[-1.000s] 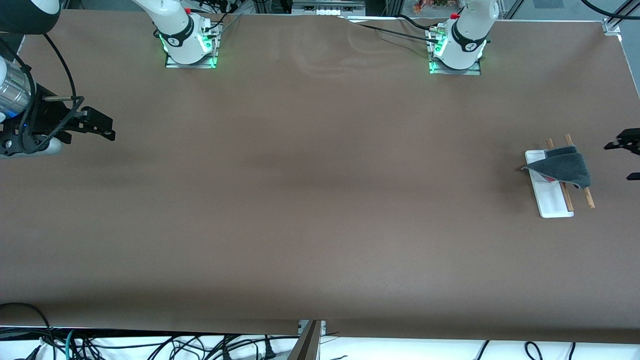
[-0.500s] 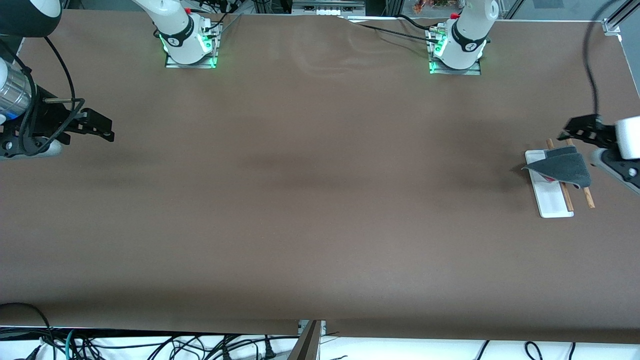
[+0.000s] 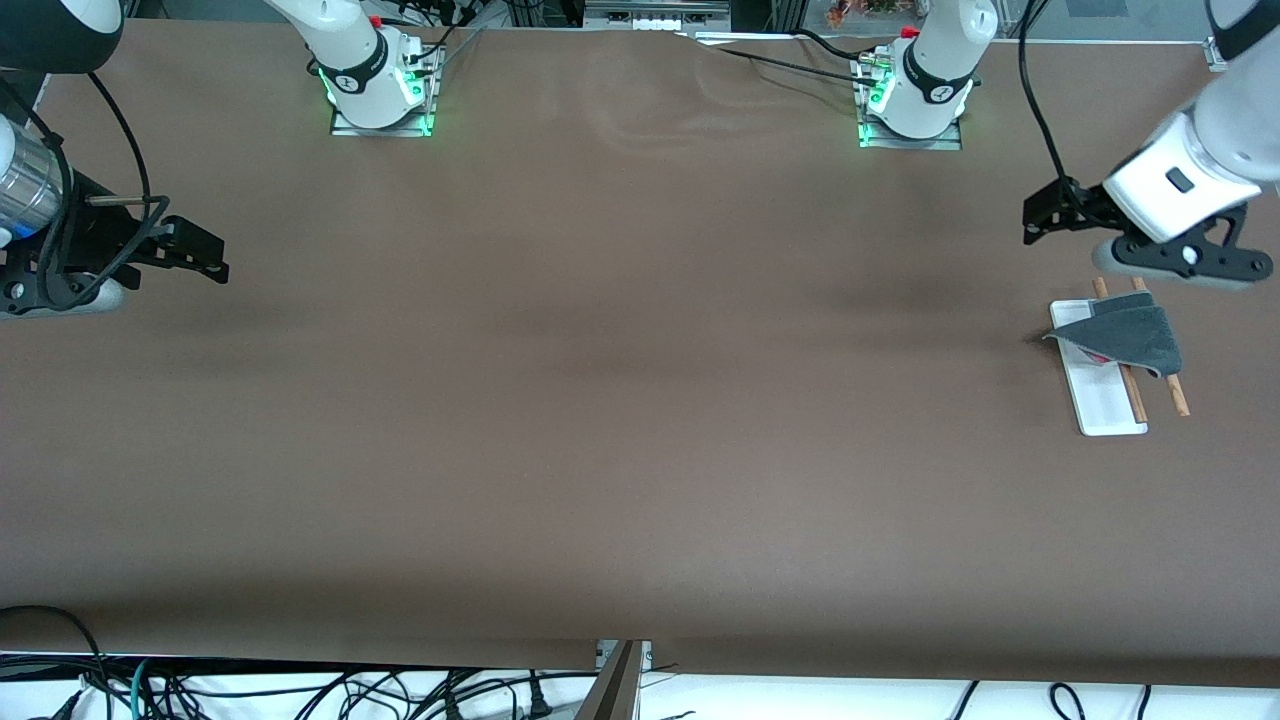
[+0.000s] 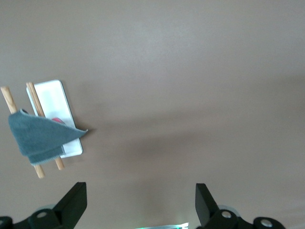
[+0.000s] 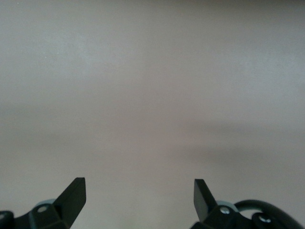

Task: Pass towel and hang on rack

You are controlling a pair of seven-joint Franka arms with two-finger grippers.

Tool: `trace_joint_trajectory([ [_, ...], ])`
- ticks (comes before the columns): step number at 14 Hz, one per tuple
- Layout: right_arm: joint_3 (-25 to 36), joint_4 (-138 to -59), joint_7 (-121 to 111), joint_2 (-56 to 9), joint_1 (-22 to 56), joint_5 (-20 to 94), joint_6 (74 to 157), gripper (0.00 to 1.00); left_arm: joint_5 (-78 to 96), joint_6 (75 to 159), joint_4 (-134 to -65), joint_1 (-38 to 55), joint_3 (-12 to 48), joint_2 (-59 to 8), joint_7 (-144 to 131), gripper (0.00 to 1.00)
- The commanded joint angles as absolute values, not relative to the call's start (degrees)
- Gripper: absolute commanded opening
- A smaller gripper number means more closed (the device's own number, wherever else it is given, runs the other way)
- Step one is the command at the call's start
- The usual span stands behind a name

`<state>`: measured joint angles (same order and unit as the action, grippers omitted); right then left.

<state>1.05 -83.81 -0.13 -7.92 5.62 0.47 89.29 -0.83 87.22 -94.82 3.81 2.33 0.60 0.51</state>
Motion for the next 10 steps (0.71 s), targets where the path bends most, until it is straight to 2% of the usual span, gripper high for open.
trace_joint_trajectory([
  [1, 0.88, -82.53, -0.09, -8.35, 5.71, -0.09, 88.68, 1.00, 0.61, 90.35, -99.23, 3.61, 0.35, 3.43, -0.53, 1.00],
  [10, 0.97, -82.44, -0.09, -8.35, 5.54, 0.09, 88.68, 1.00, 2.20, 91.32, -99.49, 0.18, 0.79, 3.34, 0.00, 1.00],
])
